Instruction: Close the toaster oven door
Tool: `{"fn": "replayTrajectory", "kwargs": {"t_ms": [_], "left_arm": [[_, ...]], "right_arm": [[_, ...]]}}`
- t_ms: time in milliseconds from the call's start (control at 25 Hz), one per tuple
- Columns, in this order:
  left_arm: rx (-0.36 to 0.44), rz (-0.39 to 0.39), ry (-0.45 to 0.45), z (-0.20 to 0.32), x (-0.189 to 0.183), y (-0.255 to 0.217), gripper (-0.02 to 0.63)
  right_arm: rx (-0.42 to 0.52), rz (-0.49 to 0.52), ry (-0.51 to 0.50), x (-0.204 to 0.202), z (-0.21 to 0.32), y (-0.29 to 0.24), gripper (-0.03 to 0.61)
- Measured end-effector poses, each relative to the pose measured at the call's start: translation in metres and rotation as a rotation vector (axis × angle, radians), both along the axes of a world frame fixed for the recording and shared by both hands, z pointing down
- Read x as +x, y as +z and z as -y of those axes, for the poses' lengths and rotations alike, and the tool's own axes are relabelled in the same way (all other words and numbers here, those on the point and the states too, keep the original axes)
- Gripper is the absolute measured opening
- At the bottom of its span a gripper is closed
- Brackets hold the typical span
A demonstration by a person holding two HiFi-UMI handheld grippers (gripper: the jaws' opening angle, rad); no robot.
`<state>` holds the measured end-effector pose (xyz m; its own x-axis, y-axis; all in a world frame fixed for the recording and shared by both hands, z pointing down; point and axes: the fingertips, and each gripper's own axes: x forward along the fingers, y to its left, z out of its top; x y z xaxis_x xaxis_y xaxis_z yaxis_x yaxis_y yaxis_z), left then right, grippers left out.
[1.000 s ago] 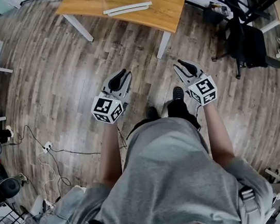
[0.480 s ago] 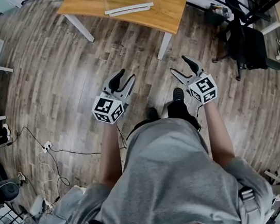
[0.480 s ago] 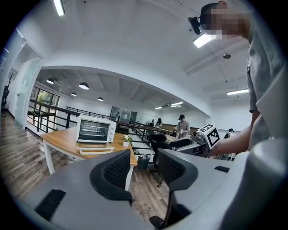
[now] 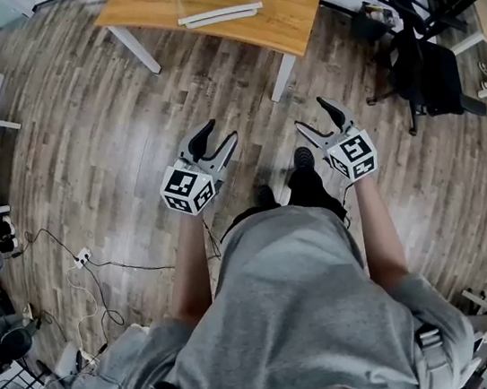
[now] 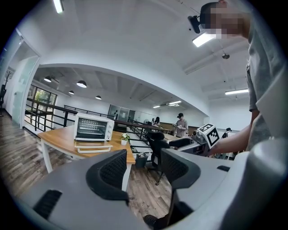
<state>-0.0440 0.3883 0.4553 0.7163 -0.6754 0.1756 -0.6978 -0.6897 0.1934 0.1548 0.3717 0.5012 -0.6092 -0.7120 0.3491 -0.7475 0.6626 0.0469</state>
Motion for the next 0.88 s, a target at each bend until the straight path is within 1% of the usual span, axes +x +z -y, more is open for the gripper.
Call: {"fn": "replayTrajectory", "kwargs": {"t_ms": [280,320,400,680,880], "left_arm": [[0.001,0.007,-0.009,0.006,0.000,-0.001,0.244],[-0.001,0.006,-0.013,0.007,-0.001,0.000,0.244],[-0.009,0.006,-0.019,0.010,-0.004,0.002,0.243],[-0.026,0.016,-0.031,0.028,-0.007,0.004,0.242],[-0.040,0.023,-0.047,0.047,-0.008,0.009,0.243]], "right_arm": [[-0.003,0.016,0.007,0.005,0.008,0.000,0.341],[-0.002,0.018,0.004,0.003,0.010,0.000,0.337],[-0.005,0.021,-0.004,0.000,0.015,0.000,0.310],[-0.015,0.028,-0.012,-0.003,0.041,0.002,0.304],[-0.026,0.008,-0.026,-0.002,0.061,0.011,0.299]]}}
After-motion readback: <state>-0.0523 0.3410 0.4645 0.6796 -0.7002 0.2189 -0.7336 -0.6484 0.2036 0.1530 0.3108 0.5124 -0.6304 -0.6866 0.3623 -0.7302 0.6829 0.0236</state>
